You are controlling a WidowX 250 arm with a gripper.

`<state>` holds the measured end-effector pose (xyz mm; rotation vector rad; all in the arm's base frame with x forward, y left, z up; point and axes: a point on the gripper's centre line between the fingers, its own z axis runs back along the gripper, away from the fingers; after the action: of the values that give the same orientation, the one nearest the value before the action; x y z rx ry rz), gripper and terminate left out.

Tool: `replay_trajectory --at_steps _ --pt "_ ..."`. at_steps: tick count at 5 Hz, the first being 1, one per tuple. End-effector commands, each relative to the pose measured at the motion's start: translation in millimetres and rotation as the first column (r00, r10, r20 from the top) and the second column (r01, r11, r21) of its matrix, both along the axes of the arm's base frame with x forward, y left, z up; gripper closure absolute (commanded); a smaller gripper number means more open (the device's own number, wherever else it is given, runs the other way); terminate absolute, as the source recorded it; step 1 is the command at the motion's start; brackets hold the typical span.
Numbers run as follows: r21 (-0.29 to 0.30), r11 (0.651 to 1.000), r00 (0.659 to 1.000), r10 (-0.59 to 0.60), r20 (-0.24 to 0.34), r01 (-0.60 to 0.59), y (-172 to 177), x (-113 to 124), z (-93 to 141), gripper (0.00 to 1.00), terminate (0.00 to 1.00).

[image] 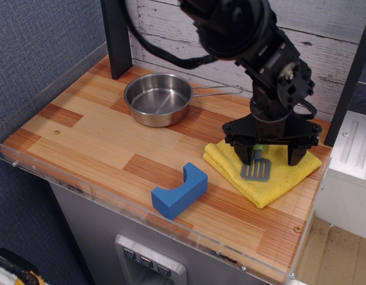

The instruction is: Move spatula to lower left corner of the table.

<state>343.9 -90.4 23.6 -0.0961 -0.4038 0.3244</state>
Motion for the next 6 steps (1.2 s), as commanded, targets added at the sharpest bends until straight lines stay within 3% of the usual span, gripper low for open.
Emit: replay_trajectory --at_steps 1,2,6 --pt "-0.009 1.000 1.000 -0.006 0.025 0.006 5 16 -1 0.00 0.00" --pt "-0.006 1.000 1.000 -0.020 0.023 0.020 5 15 -2 1.00 0.00" --pt "-0.021 0.991 0.989 -0.130 0.071 0.132 -4 6 10 1.00 0.00"
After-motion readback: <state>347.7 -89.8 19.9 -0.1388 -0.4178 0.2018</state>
